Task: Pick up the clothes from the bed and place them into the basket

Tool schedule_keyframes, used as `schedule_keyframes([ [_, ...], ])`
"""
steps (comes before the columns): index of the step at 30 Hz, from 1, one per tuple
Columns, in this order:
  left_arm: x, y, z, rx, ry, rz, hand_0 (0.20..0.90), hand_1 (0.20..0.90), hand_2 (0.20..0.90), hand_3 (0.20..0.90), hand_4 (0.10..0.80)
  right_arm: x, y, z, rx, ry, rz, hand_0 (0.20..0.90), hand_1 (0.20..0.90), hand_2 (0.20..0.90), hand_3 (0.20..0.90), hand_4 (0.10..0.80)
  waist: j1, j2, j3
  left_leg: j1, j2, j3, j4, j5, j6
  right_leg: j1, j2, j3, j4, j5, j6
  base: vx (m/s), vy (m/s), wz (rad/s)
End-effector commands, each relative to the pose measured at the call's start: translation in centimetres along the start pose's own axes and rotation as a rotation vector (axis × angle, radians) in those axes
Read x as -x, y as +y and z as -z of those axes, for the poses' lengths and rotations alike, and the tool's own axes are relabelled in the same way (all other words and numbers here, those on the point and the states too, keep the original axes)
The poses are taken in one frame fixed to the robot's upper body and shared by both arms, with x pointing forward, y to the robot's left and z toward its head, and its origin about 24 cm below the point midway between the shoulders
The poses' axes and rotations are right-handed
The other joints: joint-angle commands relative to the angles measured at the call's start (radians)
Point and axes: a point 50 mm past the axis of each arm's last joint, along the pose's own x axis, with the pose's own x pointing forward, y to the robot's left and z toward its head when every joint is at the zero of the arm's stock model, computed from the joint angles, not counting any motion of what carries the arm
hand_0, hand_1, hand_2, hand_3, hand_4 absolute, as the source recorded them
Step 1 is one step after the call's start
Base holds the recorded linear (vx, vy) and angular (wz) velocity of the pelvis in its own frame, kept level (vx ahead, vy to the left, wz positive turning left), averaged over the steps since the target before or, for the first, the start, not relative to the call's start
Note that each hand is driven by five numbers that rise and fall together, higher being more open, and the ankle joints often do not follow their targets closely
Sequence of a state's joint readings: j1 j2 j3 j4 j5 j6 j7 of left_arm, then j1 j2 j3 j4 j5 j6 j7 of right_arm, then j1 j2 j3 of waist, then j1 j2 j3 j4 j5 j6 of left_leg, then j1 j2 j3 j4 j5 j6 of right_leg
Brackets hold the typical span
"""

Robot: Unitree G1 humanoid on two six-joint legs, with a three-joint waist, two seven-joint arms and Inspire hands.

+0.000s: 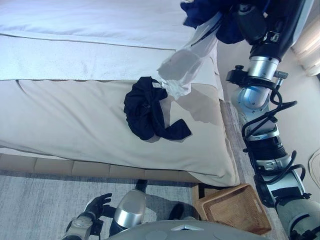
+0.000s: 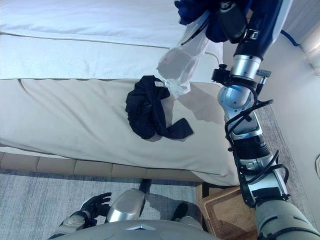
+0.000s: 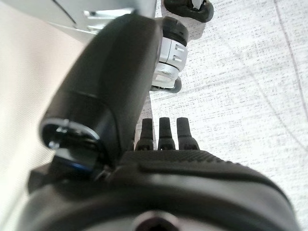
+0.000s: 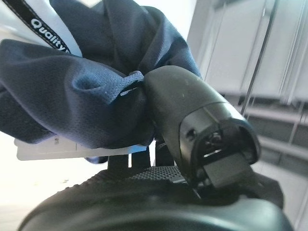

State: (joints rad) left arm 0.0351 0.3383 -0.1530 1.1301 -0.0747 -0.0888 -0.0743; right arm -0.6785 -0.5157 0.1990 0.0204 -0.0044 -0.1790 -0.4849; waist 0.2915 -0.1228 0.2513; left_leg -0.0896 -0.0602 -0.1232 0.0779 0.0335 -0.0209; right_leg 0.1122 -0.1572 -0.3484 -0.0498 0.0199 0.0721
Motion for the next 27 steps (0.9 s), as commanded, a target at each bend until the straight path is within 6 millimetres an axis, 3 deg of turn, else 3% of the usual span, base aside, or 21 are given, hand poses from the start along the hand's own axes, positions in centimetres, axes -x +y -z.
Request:
schedule_keyframes([
  [1,0.3,0.2,0.8,-0.062,0.026,0.034,0.9,0.9,0.9,0.9,0.8,-0.7,1.5,2.8,0.342,0.203,-0.473,0.716,0.716,0.716,0.686,0.586,0.023,0.026,-0.115,0.118,0.009,-0.014,-0.138,-0.053,0.038,-0.015,-0.02,-0.04,0.109,-0.035,0.046,-0.028,-0.068,0.02],
  [2,0.3,0.5,0.5,-0.055,0.022,0.023,0.9,0.9,0.9,0.9,0.8,0.1,1.2,4.5,0.371,0.322,-0.577,0.9,0.9,0.9,0.9,0.8,0.018,0.018,-0.114,0.11,0.013,-0.011,-0.135,-0.051,0.038,-0.018,-0.016,-0.042,0.103,-0.035,0.046,-0.055,-0.09,0.05],
  [6,0.1,1.2,-0.5,-0.032,0.017,0.002,0.9,0.9,0.9,0.9,0.8,1.4,1.2,7.0,0.245,0.534,-0.716,0.9,0.9,0.9,0.9,0.8,0.009,-0.001,-0.108,0.11,0.021,-0.007,-0.139,-0.044,0.033,-0.01,-0.009,-0.05,0.092,-0.033,0.045,-0.021,-0.027,0.08],
  [9,0.1,1.7,-0.6,-0.068,0.022,-0.001,0.9,0.9,0.9,0.9,0.8,2.9,2.5,8.6,-0.079,0.736,-0.744,0.9,0.9,0.9,0.9,0.8,0.024,-0.008,-0.097,0.109,0.016,-0.02,-0.138,-0.041,0.03,0.003,-0.012,-0.065,0.094,-0.032,0.044,0.0,0.0,0.0],
  [11,0.2,2.3,-0.6,-0.084,0.026,-0.008,0.9,0.9,0.9,0.9,0.8,4.1,3.1,9.4,-0.176,0.829,-0.814,0.9,0.9,0.9,0.9,0.8,0.035,-0.012,-0.088,0.11,0.016,-0.02,-0.14,-0.038,0.027,0.008,-0.011,-0.069,0.097,-0.033,0.043,-0.008,-0.044,0.05],
  [12,0.2,2.5,-0.6,-0.099,0.026,-0.007,0.9,0.9,0.9,0.9,0.8,4.5,3.3,9.9,-0.163,0.847,-0.793,0.3,0.3,0.3,0.2,0.1,0.045,-0.013,-0.085,0.108,0.017,-0.026,-0.141,-0.033,0.025,0.011,-0.009,-0.076,0.096,-0.033,0.046,-0.006,-0.025,0.03],
  [15,0.3,2.3,-0.3,-0.1,0.022,-0.004,0.9,0.9,0.9,0.9,0.8,3.8,3.4,9.6,-0.271,0.839,-0.752,0.3,0.3,0.3,0.2,0.1,0.051,-0.012,-0.083,0.11,0.018,-0.029,-0.14,-0.03,0.023,0.014,-0.007,-0.078,0.097,-0.035,0.045,0.004,0.006,0.1],
  [27,0.4,1.5,0.2,-0.093,0.017,0.01,0.9,0.9,0.9,0.9,0.8,2.0,3.4,8.4,-0.264,0.725,-0.629,0.3,0.3,0.3,0.2,0.1,0.054,0.0,-0.083,0.11,0.015,-0.021,-0.139,-0.031,0.025,0.012,-0.012,-0.079,0.102,-0.038,0.047,0.009,0.015,0.01],
])
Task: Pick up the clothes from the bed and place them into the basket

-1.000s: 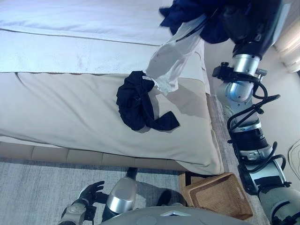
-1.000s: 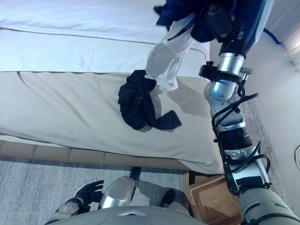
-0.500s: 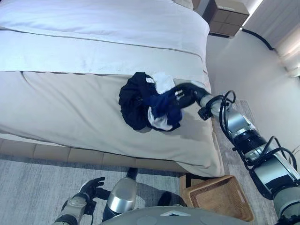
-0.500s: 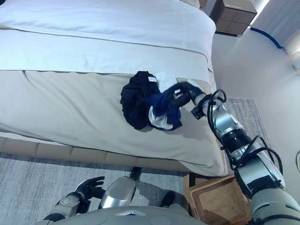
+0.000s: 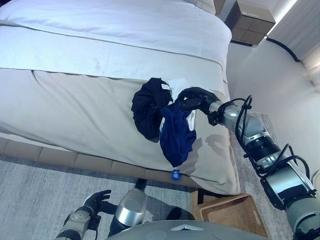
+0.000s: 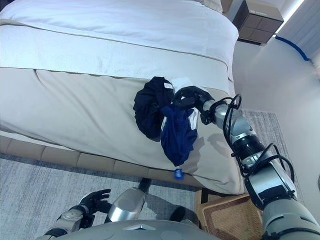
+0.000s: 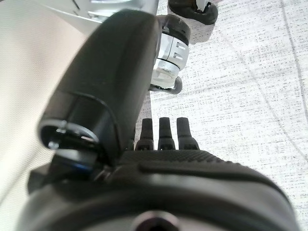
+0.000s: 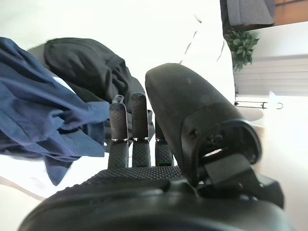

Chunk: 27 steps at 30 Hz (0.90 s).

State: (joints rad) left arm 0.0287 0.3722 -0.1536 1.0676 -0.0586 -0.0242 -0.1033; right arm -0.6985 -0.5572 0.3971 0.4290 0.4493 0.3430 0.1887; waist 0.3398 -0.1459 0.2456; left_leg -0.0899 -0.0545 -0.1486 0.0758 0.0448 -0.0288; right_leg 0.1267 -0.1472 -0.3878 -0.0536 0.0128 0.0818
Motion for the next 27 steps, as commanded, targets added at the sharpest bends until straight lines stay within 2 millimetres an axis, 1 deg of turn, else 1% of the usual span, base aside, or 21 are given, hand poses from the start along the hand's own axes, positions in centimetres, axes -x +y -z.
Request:
schedule_keyframes([
  [1,0.4,0.3,1.2,-0.061,0.015,0.007,0.9,0.9,0.9,0.9,0.8,0.6,-1.4,-7.2,0.045,-0.296,0.079,0.3,0.3,0.3,0.2,0.1,0.005,0.022,-0.077,0.11,0.009,0.006,-0.135,-0.044,0.033,-0.004,-0.024,-0.039,0.108,-0.03,0.037,0.027,0.005,-0.09],
  [2,0.4,0.4,1.2,-0.063,0.016,0.008,0.9,0.9,0.9,0.9,0.8,0.6,-1.4,-7.0,0.098,-0.278,0.09,0.3,0.3,0.3,0.2,0.1,0.004,0.021,-0.077,0.11,0.008,0.006,-0.134,-0.046,0.033,-0.006,-0.025,-0.038,0.111,-0.028,0.038,0.029,0.004,-0.1],
  [3,0.4,0.4,1.2,-0.062,0.017,0.008,0.9,0.9,0.9,0.9,0.8,0.6,-1.4,-6.7,0.145,-0.253,0.098,0.429,0.429,0.429,0.351,0.251,0.002,0.021,-0.077,0.111,0.008,0.006,-0.133,-0.046,0.034,-0.009,-0.026,-0.037,0.113,-0.026,0.039,0.034,0.01,-0.08],
  [4,0.5,0.5,1.2,-0.059,0.015,0.009,0.9,0.9,0.9,0.9,0.8,0.6,-1.6,-6.2,0.249,-0.208,0.1,0.9,0.9,0.9,0.9,0.8,0.0,0.022,-0.075,0.109,0.007,0.006,-0.13,-0.047,0.034,-0.012,-0.027,-0.035,0.117,-0.028,0.038,0.034,0.016,-0.04],
  [5,0.4,0.5,1.1,-0.056,0.014,0.008,0.9,0.9,0.9,0.9,0.8,0.7,-1.7,-6.2,0.349,-0.192,0.126,0.9,0.9,0.9,0.9,0.8,-0.001,0.021,-0.073,0.108,0.007,0.004,-0.128,-0.048,0.035,-0.016,-0.028,-0.032,0.122,-0.028,0.039,0.041,0.022,-0.02],
  [6,0.4,0.6,1.1,-0.053,0.013,0.008,0.9,0.9,0.9,0.9,0.8,0.8,-2.1,-6.1,0.488,-0.172,0.179,0.9,0.9,0.9,0.9,0.8,-0.003,0.021,-0.07,0.107,0.006,0.002,-0.124,-0.049,0.037,-0.02,-0.03,-0.029,0.129,-0.026,0.039,0.046,0.022,-0.02],
  [7,0.4,0.6,1.0,-0.053,0.01,0.008,0.9,0.9,0.9,0.9,0.8,1.1,-2.9,-6.1,0.672,-0.134,0.247,0.9,0.9,0.9,0.9,0.8,-0.005,0.021,-0.064,0.103,0.007,0.0,-0.117,-0.051,0.039,-0.027,-0.031,-0.023,0.139,-0.028,0.039,0.044,0.018,-0.02],
  [8,0.4,0.6,0.9,-0.053,0.007,0.008,0.9,0.9,0.9,0.9,0.8,1.2,-3.4,-6.1,0.794,-0.101,0.287,0.9,0.9,0.9,0.9,0.8,-0.006,0.021,-0.06,0.1,0.007,-0.001,-0.111,-0.052,0.04,-0.032,-0.031,-0.02,0.144,-0.03,0.038,0.0,0.0,0.0],
  [9,0.3,0.5,0.5,-0.053,-0.004,0.007,0.9,0.9,0.9,0.9,0.8,1.3,-3.9,-6.4,0.895,-0.079,0.33,0.9,0.9,0.9,0.9,0.8,-0.003,0.021,-0.051,0.089,0.008,-0.002,-0.103,-0.053,0.041,-0.04,-0.031,-0.013,0.148,-0.033,0.038,-0.036,-0.007,0.01],
  [10,0.2,0.5,-0.2,-0.05,-0.025,0.004,0.9,0.9,0.9,0.9,0.8,1.2,-4.1,-6.7,0.946,-0.049,0.353,0.9,0.9,0.9,0.9,0.8,-0.001,0.022,-0.036,0.071,0.009,-0.005,-0.097,-0.051,0.042,-0.054,-0.03,-0.008,0.154,-0.036,0.037,-0.144,-0.034,0.01],
  [12,-0.1,1.0,-2.2,-0.048,-0.079,-0.001,0.9,0.9,0.9,0.9,0.8,0.7,-4.3,-6.8,0.946,0.037,0.377,0.9,0.9,0.9,0.9,0.8,0.007,0.022,0.004,0.028,0.006,-0.017,-0.086,-0.046,0.043,-0.088,-0.025,0.004,0.164,-0.039,0.034,-0.22,-0.067,0.04],
  [13,-0.2,1.2,-3.3,-0.053,-0.106,-0.004,0.9,0.9,0.9,0.9,0.8,0.4,-4.4,-6.6,0.932,0.068,0.379,0.9,0.9,0.9,0.9,0.8,0.012,0.022,0.024,0.008,0.005,-0.024,-0.083,-0.043,0.044,-0.105,-0.024,0.006,0.167,-0.04,0.032,-0.183,-0.083,0.07],
  [14,-0.3,1.4,-3.9,-0.057,-0.123,-0.007,0.9,0.9,0.9,0.9,0.8,0.3,-4.5,-6.4,0.916,0.089,0.378,0.9,0.9,0.9,0.9,0.8,0.016,0.021,0.037,-0.006,0.005,-0.029,-0.082,-0.04,0.044,-0.115,-0.021,0.007,0.168,-0.04,0.031,-0.159,-0.099,0.12],
  [17,-0.3,1.9,-5.6,-0.07,-0.167,-0.02,0.9,0.9,0.9,0.9,0.8,-0.1,-5.1,-4.9,0.835,0.178,0.377,0.9,0.9,0.9,0.9,0.8,0.028,0.019,0.08,-0.043,0.003,-0.046,-0.085,-0.028,0.043,-0.141,-0.01,0.007,0.167,-0.038,0.026,-0.093,-0.099,0.25],
  [19,-0.3,1.9,-6.3,-0.08,-0.183,-0.025,0.9,0.9,0.9,0.9,0.8,-0.1,-5.8,-3.8,0.786,0.246,0.379,0.9,0.9,0.9,0.9,0.8,0.034,0.019,0.099,-0.066,0.002,-0.057,-0.087,-0.019,0.04,-0.154,-0.002,0.006,0.163,-0.041,0.023,-0.039,-0.075,0.17],
  [20,-0.3,1.9,-6.3,-0.08,-0.185,-0.024,0.9,0.9,0.9,0.9,0.8,-0.1,-5.9,-3.7,0.78,0.253,0.382,0.9,0.9,0.9,0.9,0.8,0.035,0.019,0.1,-0.067,0.002,-0.058,-0.087,-0.018,0.039,-0.155,-0.001,0.006,0.163,-0.041,0.023,-0.015,-0.039,0.17],
  [23,-0.4,1.7,-6.8,-0.082,-0.202,-0.023,0.9,0.9,0.9,0.9,0.8,0.0,-6.7,-1.7,0.7,0.352,0.394,0.9,0.9,0.9,0.9,0.8,0.041,0.028,0.12,-0.09,0.001,-0.066,-0.09,-0.008,0.035,-0.173,0.003,0.0,0.165,-0.047,0.017,-0.015,-0.019,0.19],
  [27,-0.5,1.1,-7.6,-0.078,-0.226,-0.01,0.9,0.9,0.9,0.9,0.8,-0.2,-7.1,0.0,0.64,0.432,0.396,0.9,0.9,0.9,0.9,0.8,0.051,0.045,0.14,-0.11,-0.002,-0.07,-0.089,0.0,0.032,-0.187,0.003,-0.011,0.168,-0.052,0.012,-0.006,0.001,0.05],
])
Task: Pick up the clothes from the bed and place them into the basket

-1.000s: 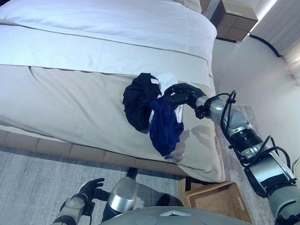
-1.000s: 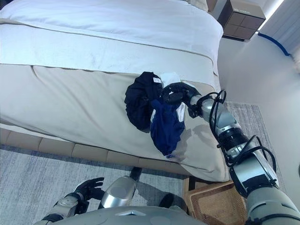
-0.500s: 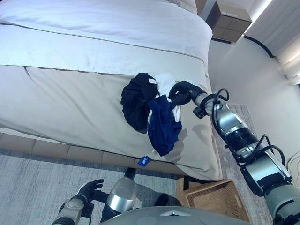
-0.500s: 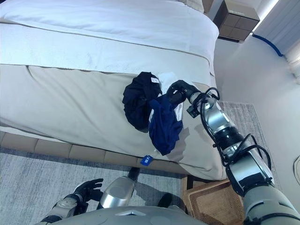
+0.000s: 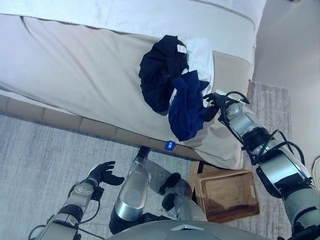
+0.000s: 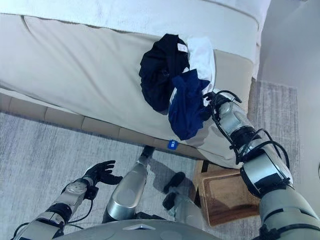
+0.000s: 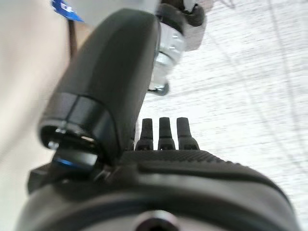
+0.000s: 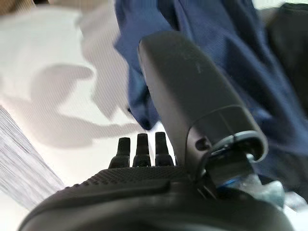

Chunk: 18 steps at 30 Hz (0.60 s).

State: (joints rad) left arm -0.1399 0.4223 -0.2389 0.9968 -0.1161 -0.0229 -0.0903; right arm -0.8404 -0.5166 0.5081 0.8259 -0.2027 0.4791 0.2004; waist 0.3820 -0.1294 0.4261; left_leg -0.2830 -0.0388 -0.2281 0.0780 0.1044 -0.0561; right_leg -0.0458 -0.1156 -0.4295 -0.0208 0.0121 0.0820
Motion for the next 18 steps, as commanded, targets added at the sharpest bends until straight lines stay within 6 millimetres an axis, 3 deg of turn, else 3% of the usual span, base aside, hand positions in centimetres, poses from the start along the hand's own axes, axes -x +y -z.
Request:
schedule_keyframes([
  [1,0.2,-0.8,0.5,-0.011,-0.015,0.027,0.9,0.9,0.9,0.9,0.8,0.7,-4.5,-1.6,0.01,-0.028,0.159,0.9,0.9,0.9,0.9,0.8,0.011,0.036,-0.036,0.079,-0.019,0.007,-0.09,-0.059,0.059,-0.018,-0.03,0.028,0.136,-0.052,0.011,-0.005,0.013,0.04],
  [5,0.1,-1.5,-0.4,-0.009,-0.053,0.049,0.9,0.9,0.9,0.9,0.8,0.2,-3.8,-1.2,-0.039,-0.023,0.124,0.9,0.9,0.9,0.9,0.8,0.017,0.055,-0.019,0.063,-0.024,0.004,-0.084,-0.055,0.059,-0.028,-0.035,0.02,0.136,-0.051,0.01,0.013,-0.013,0.0],
  [8,0.0,-2.2,-0.9,-0.005,-0.077,0.062,0.9,0.9,0.9,0.9,0.8,0.2,-1.6,-3.1,-0.21,-0.152,-0.03,0.9,0.9,0.9,0.9,0.8,0.027,0.058,-0.005,0.077,-0.018,0.009,-0.094,-0.07,0.048,-0.017,-0.033,0.018,0.127,-0.062,0.016,0.04,-0.039,0.03],
  [9,0.1,-2.1,-1.0,-0.002,-0.08,0.064,0.9,0.9,0.9,0.9,0.8,0.5,-0.1,-4.7,-0.316,-0.234,-0.114,0.3,0.3,0.3,0.2,0.1,0.027,0.059,0.0,0.079,-0.014,0.015,-0.095,-0.068,0.046,-0.016,-0.032,0.011,0.124,-0.06,0.016,0.0,0.0,0.0],
  [14,0.1,-2.2,-0.5,0.012,-0.071,0.055,0.9,0.9,0.9,0.9,0.8,1.5,2.1,-7.2,-0.606,-0.406,-0.154,0.3,0.3,0.3,0.2,0.1,0.011,0.046,0.001,0.088,-0.008,0.032,-0.09,-0.077,0.046,-0.01,-0.025,0.017,0.118,-0.057,0.016,0.02,-0.013,-0.12],
  [18,0.2,-3.4,0.1,0.06,-0.068,0.055,0.9,0.9,0.9,0.9,0.8,3.3,3.1,-10.2,-1.018,-0.556,-0.264,0.3,0.3,0.3,0.2,0.1,-0.017,0.044,-0.002,0.087,-0.001,0.065,-0.09,-0.061,0.048,-0.016,-0.021,0.022,0.077,-0.014,0.018,-0.045,0.06,-0.19],
])
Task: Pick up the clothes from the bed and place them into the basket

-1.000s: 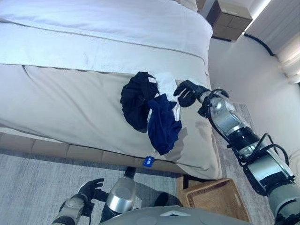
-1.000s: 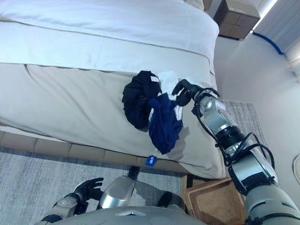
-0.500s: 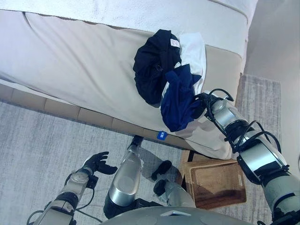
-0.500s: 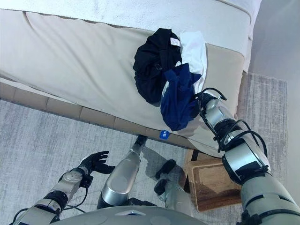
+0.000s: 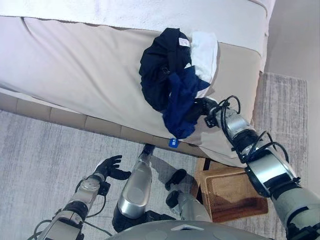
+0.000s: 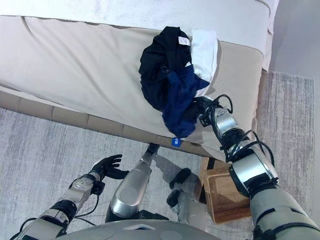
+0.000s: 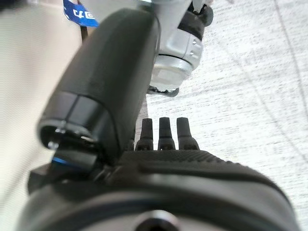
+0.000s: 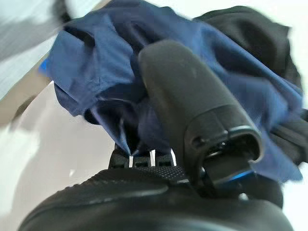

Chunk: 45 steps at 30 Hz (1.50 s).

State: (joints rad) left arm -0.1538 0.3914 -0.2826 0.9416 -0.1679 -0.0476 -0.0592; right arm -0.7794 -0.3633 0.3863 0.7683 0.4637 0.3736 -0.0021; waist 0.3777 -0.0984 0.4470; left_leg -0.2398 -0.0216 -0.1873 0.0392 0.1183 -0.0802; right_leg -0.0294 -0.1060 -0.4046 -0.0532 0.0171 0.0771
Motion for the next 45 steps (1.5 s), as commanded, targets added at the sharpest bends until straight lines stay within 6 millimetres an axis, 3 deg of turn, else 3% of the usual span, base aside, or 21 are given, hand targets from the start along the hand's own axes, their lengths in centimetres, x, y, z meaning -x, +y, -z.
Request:
schedule_keyframes([
  [1,0.8,-2.2,2.4,0.053,0.027,0.031,0.9,0.9,0.9,0.9,0.8,1.5,3.6,-6.4,-0.397,-0.332,-0.182,0.3,0.3,0.3,0.2,0.1,-0.021,0.014,-0.022,0.049,-0.013,0.037,-0.057,-0.076,0.071,-0.033,-0.026,0.009,0.091,-0.009,0.023,-0.014,0.049,-0.25],
  [5,1.0,-3.3,3.1,0.104,0.031,0.027,0.9,0.9,0.9,0.9,0.8,3.0,4.9,-8.7,-0.72,-0.473,-0.257,0.3,0.3,0.3,0.2,0.1,-0.045,0.017,-0.025,0.068,-0.001,0.071,-0.077,-0.078,0.068,-0.034,-0.015,0.031,0.046,0.022,0.026,-0.03,0.028,-0.2],
  [6,1.1,-3.5,3.4,0.113,0.036,0.021,0.9,0.9,0.9,0.9,0.8,4.0,4.0,-9.9,-0.702,-0.6,-0.182,0.3,0.3,0.3,0.2,0.1,-0.053,0.016,-0.029,0.074,0.002,0.078,-0.082,-0.079,0.07,-0.035,-0.014,0.038,0.04,0.026,0.027,-0.025,0.006,-0.23],
  [9,1.5,-3.5,4.5,0.123,0.068,0.0,0.9,0.9,0.9,0.9,0.8,9.7,2.0,-13.9,-0.442,-1.057,0.129,0.3,0.3,0.3,0.2,0.1,-0.085,0.005,-0.052,0.093,0.007,0.088,-0.094,-0.083,0.078,-0.036,-0.007,0.06,0.043,0.023,0.026,-0.002,0.0,-0.17],
  [12,1.9,-3.6,6.0,0.124,0.124,-0.008,0.9,0.9,0.9,0.9,0.8,15.1,-0.4,-15.5,-0.239,-1.376,0.449,0.3,0.3,0.3,0.2,0.1,-0.119,0.009,-0.09,0.125,0.001,0.09,-0.091,-0.102,0.088,-0.028,-0.008,0.084,0.059,0.007,0.025,0.065,0.052,-0.12],
  [15,2.5,-3.5,7.2,0.133,0.161,0.0,0.9,0.9,0.9,0.9,0.8,17.4,-1.7,-15.8,-0.19,-1.484,0.485,0.3,0.3,0.3,0.2,0.1,-0.137,0.019,-0.131,0.152,-0.004,0.096,-0.088,-0.115,0.094,-0.013,-0.018,0.097,0.062,0.001,0.027,0.1,0.076,-0.17],
  [19,3.0,-3.7,8.3,0.127,0.187,0.014,0.9,0.9,0.9,0.9,0.8,19.2,-1.6,-15.5,-0.236,-1.608,0.41,0.3,0.3,0.3,0.2,0.1,-0.139,0.018,-0.179,0.184,-0.006,0.102,-0.082,-0.134,0.098,0.019,-0.027,0.104,0.058,-0.007,0.03,0.109,0.019,-0.18],
  [25,3.1,-4.8,8.6,0.09,0.208,0.041,0.9,0.9,0.9,0.9,0.8,18.7,0.5,-15.3,-0.203,-1.635,0.376,0.3,0.3,0.3,0.2,0.1,-0.112,0.019,-0.218,0.21,-0.012,0.092,-0.077,-0.148,0.103,0.055,-0.036,0.083,0.055,-0.014,0.033,0.069,-0.013,-0.02],
  [31,3.6,-4.6,9.7,0.038,0.258,0.045,0.9,0.9,0.9,0.9,0.8,18.2,1.9,-16.0,-0.027,-1.633,0.377,0.3,0.3,0.3,0.2,0.1,-0.081,0.008,-0.26,0.227,-0.022,0.067,-0.076,-0.156,0.104,0.087,-0.044,0.052,0.058,-0.024,0.032,0.053,0.005,0.17],
  [35,4.1,-3.5,10.6,0.003,0.303,0.038,0.9,0.9,0.9,0.9,0.8,15.4,2.0,-15.7,0.068,-1.401,0.209,0.3,0.3,0.3,0.2,0.1,-0.068,-0.004,-0.277,0.237,-0.027,0.053,-0.076,-0.158,0.103,0.106,-0.047,0.039,0.059,-0.028,0.034,0.037,-0.007,0.21],
  [41,4.4,-2.2,11.1,-0.028,0.339,0.037,0.9,0.9,0.9,0.9,0.8,12.5,3.4,-15.0,0.181,-1.187,-0.026,0.3,0.3,0.3,0.2,0.1,-0.05,-0.021,-0.285,0.246,-0.027,0.045,-0.073,-0.157,0.096,0.122,-0.048,0.017,0.056,-0.027,0.039,0.015,-0.005,0.07],
  [45,4.6,-2.1,11.4,-0.037,0.348,0.049,0.9,0.9,0.9,0.9,0.8,11.9,4.1,-16.0,0.095,-1.192,-0.069,0.3,0.3,0.3,0.2,0.1,-0.021,-0.027,-0.285,0.261,-0.023,0.038,-0.08,-0.153,0.089,0.151,-0.047,-0.005,0.046,-0.027,0.039,0.028,0.001,0.06],
])
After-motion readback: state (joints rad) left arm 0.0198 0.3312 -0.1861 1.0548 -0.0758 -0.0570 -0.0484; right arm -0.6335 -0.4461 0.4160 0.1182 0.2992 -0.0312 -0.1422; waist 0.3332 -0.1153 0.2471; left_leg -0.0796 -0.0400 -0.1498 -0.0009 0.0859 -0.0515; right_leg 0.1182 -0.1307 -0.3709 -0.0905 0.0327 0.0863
